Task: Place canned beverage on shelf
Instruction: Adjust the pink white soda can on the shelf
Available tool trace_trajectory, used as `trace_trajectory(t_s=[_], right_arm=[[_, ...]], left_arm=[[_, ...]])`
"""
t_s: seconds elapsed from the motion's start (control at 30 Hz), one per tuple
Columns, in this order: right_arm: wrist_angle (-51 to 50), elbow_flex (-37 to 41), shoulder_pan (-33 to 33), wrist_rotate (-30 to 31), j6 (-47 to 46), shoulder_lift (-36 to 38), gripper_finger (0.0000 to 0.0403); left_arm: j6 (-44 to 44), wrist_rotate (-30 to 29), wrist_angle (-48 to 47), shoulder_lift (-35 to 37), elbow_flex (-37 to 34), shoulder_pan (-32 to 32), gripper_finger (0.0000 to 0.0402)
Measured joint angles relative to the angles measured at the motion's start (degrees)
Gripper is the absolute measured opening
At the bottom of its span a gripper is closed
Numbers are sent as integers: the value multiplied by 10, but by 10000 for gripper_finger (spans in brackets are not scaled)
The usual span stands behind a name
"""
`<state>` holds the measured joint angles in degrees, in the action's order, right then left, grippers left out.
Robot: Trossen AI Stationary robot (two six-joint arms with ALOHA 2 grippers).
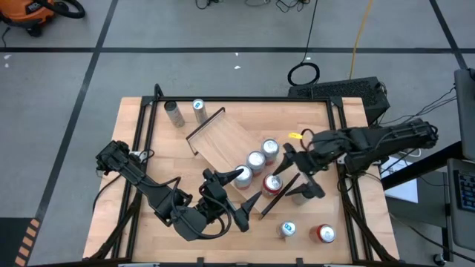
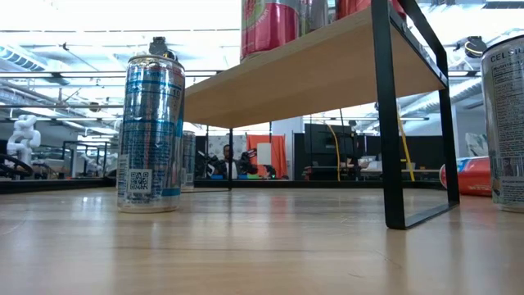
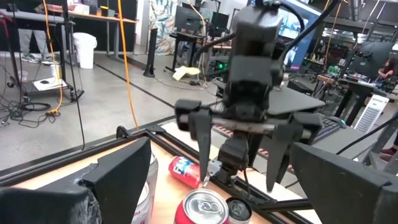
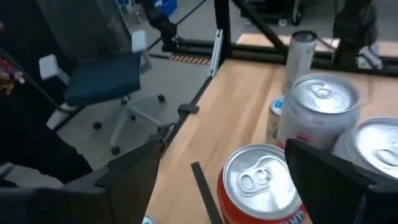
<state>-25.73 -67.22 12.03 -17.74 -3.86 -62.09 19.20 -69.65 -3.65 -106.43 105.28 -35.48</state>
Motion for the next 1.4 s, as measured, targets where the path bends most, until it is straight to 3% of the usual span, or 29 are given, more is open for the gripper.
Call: trace_trajectory(t_s=[0.27,0.4,0.57,0.7,0.87,0.97,1.2,1.4], right_arm=[[-62,0,2,60,-59,62,324],[-114,0,2,119,-107,86,316],[-200,0,-5,234,-142,105,312],[-257,0,-24,302,-94,95,311],[-250,0,-69,308,2,57,283],[-245,0,-97,271,34,31,245],[-227,0,-125,234,66,-16,148],[-191,0,-132,190,80,-34,93]], left_arm=[[0,0,-3,0,0,2,386],[4,0,-11,0,0,2,386],[57,0,-69,0,0,5,386],[89,6,-92,0,0,8,386],[89,6,-95,0,0,14,386],[89,6,-95,0,0,15,386],[90,7,-93,0,0,12,386],[90,7,-94,0,0,12,386]])
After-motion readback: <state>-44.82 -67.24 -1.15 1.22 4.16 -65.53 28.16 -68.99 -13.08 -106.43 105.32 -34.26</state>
